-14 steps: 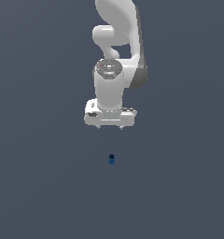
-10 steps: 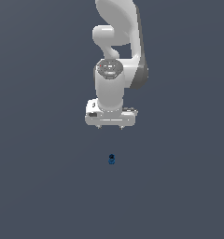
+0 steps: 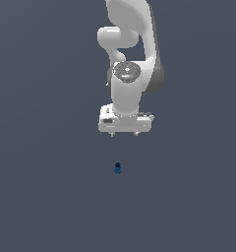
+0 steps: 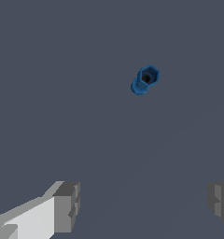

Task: Pick up the object and move it to a goal position.

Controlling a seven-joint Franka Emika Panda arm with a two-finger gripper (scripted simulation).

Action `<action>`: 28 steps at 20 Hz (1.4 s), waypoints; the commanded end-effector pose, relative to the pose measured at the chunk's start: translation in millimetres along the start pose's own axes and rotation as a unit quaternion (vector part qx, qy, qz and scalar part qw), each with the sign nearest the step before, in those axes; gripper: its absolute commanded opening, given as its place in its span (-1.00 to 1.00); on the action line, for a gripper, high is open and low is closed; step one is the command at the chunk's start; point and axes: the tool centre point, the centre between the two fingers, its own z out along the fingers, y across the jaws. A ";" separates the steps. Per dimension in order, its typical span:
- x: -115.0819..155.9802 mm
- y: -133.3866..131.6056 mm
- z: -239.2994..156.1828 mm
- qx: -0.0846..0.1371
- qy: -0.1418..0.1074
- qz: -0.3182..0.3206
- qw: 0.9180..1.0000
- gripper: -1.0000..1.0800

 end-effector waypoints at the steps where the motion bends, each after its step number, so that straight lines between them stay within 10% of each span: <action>1: 1.0 1.0 0.4 0.000 0.000 -0.002 1.000 0.92; 16: 36.3 7.2 16.8 -0.005 0.003 -0.114 0.994 0.92; 28: 81.2 19.6 44.6 -0.010 0.008 -0.265 0.964 0.92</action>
